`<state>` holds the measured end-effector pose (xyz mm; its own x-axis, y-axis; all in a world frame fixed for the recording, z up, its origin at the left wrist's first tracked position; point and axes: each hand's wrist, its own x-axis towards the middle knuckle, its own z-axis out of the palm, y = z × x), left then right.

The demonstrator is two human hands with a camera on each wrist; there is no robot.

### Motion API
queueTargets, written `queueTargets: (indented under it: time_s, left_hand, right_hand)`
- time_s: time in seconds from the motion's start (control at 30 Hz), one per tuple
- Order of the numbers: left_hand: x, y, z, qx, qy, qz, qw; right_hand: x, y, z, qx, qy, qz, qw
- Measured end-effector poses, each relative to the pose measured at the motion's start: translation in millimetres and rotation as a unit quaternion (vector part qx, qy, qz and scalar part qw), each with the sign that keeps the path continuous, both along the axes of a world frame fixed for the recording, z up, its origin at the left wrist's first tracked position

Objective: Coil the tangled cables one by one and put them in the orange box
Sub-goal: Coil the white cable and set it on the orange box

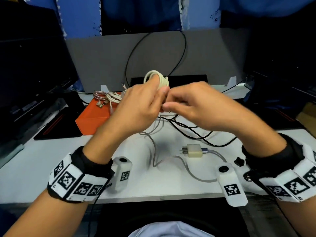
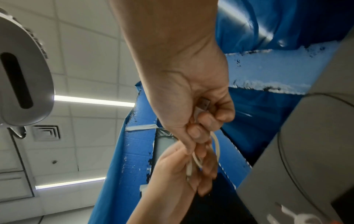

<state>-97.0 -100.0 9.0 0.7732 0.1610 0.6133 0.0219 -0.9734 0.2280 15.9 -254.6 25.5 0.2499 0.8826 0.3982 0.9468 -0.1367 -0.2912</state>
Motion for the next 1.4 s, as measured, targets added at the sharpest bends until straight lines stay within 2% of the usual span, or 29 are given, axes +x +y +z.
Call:
queueTargets:
  time_s: [0.07, 0.13, 0.2, 0.27, 0.4, 0.47, 0.53, 0.6, 0.67, 0.8, 0.87, 0.93, 1.0, 1.07, 1.13, 1.23, 1.4]
  left_hand:
    - [-2, 3, 2, -0.108, 0.057, -0.099, 0.988]
    - [-3, 2, 5, -0.282, 0.083, -0.218, 0.931]
    - [-7, -1, 8, -0.385, 0.086, -0.270, 0.878]
    - [-11, -2, 10, -0.410, 0.090, -0.291, 0.860]
    - [-14, 2, 13, -0.411, 0.110, -0.313, 0.849]
    - [-14, 6, 11, -0.452, 0.130, -0.344, 0.813]
    - [-15, 10, 8, -0.504, 0.154, -0.388, 0.756]
    - [-14, 11, 6, -0.528, 0.169, -0.412, 0.723]
    - [-12, 9, 6, -0.540, 0.166, -0.399, 0.722]
    - [-8, -3, 10, -0.518, 0.104, -0.323, 0.785]
    - [-4, -11, 9, -0.514, 0.066, -0.311, 0.796]
    - [-1, -17, 8, -0.546, 0.019, -0.327, 0.771]
    - [2, -20, 7, -0.599, -0.033, -0.354, 0.718]
    - [4, -20, 6, -0.639, -0.068, -0.379, 0.666]
    - [6, -22, 5, -0.661, -0.085, -0.391, 0.635]
    - [8, -24, 1, -0.674, -0.092, -0.391, 0.620]
    - [10, -27, -2, -0.676, -0.102, -0.369, 0.629]
  right_hand:
    - [2, -7, 7, 0.059, -0.024, -0.029, 0.998]
    - [2, -12, 11, 0.117, -0.013, -0.026, 0.993]
    - [1, -13, 12, 0.139, -0.003, -0.011, 0.990]
    - [0, -13, 11, 0.125, -0.018, 0.005, 0.992]
    - [2, -13, 10, 0.081, -0.052, 0.052, 0.994]
    - [2, -12, 11, 0.062, -0.045, 0.071, 0.995]
    - [1, -13, 12, 0.048, -0.026, 0.076, 0.996]
    - [1, -13, 11, 0.041, -0.003, 0.063, 0.997]
    - [2, -12, 9, 0.046, 0.004, 0.040, 0.998]
    - [11, -7, 6, 0.071, -0.003, -0.001, 0.997]
    - [11, -5, 5, 0.109, 0.002, -0.001, 0.994]
    - [13, -2, 4, 0.198, 0.038, 0.002, 0.980]
    - [13, 2, 3, 0.279, 0.151, 0.003, 0.948]
    - [13, 6, 2, 0.267, 0.272, 0.024, 0.924]
    - [11, 11, -2, 0.212, 0.336, 0.048, 0.917]
    - [9, 14, -4, 0.196, 0.356, 0.062, 0.912]
    - [10, 13, -7, 0.165, 0.376, 0.061, 0.909]
